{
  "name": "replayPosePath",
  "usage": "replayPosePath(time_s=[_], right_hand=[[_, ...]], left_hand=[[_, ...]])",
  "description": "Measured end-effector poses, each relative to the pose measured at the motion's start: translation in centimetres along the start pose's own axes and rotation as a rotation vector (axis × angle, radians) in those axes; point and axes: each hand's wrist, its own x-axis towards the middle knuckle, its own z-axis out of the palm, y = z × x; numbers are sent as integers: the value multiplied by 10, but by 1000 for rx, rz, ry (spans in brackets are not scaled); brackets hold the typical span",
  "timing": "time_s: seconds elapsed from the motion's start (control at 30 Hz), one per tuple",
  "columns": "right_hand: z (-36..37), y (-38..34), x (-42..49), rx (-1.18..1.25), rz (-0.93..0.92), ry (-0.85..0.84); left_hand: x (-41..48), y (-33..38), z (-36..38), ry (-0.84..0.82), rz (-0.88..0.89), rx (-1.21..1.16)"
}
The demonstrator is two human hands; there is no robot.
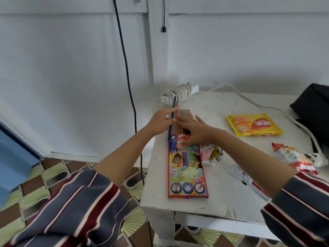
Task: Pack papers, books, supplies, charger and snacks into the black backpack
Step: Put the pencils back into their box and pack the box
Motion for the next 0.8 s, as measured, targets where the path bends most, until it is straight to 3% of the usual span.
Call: replayPosePath(time_s=[0.17,0.37,0.57,0.8], right_hand=[[-2,-9,-6,-1,-43,136],[-3,-8,-5,32,24,57],[-6,-16,-6,-30,-34,201],[-6,-17,-11,-10,7,93]], left_hand=[[-3,1,2,5,8,57],[-10,2,1,-18,15,76],[-15,4,1,-8,-45,22],[-15,3,-1,38,-116,-33]])
